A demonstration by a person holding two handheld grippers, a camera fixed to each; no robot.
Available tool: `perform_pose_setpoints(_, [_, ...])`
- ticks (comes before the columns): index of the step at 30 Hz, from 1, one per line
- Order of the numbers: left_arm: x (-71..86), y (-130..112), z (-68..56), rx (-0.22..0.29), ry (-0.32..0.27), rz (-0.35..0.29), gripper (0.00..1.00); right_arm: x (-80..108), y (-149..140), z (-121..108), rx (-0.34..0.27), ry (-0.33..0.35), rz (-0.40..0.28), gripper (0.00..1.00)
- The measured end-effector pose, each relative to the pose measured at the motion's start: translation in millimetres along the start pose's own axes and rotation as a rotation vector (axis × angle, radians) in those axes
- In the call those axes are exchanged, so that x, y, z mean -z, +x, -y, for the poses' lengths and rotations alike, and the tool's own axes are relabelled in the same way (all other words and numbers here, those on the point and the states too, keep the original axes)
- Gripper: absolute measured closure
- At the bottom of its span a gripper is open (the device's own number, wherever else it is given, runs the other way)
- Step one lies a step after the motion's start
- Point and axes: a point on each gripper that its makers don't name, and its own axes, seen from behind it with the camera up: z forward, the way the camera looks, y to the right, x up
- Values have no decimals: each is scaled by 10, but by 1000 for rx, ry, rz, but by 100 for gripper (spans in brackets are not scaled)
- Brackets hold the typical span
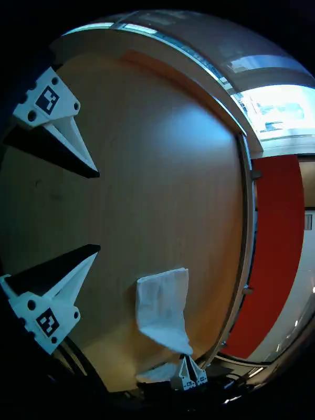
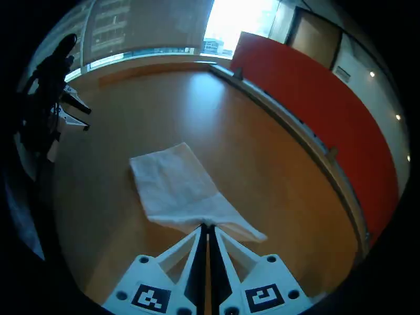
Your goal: Fold towel
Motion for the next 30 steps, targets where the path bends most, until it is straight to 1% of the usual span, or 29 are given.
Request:
perform_pose_setpoints(6, [25,4,6,8,-7,-5,6,-39,65,22,29,8,3,98])
perform_pose_setpoints(10, [41,6,26,6,-5,-9,6,-74,185,47,51,18,-7,98])
perform_pose_setpoints(14, [59,10,38,-6,-2,-16,6,-138,354,88,88,31,-18,98])
perform_pose_setpoints(17, [78,-2,33,-3,-4,-19,6,-206,492,149,118,48,-25,98])
perform_pose_setpoints(23, [102,-24,-4,33,-15,-29,6,-359,743,325,162,84,-37,98])
perform_pose_setpoints(26, [108,-22,-26,39,-23,-35,6,-427,839,421,182,104,-40,98])
perform_pose_setpoints(30, [102,-30,-12,37,-27,-36,6,-516,939,526,206,123,-39,98])
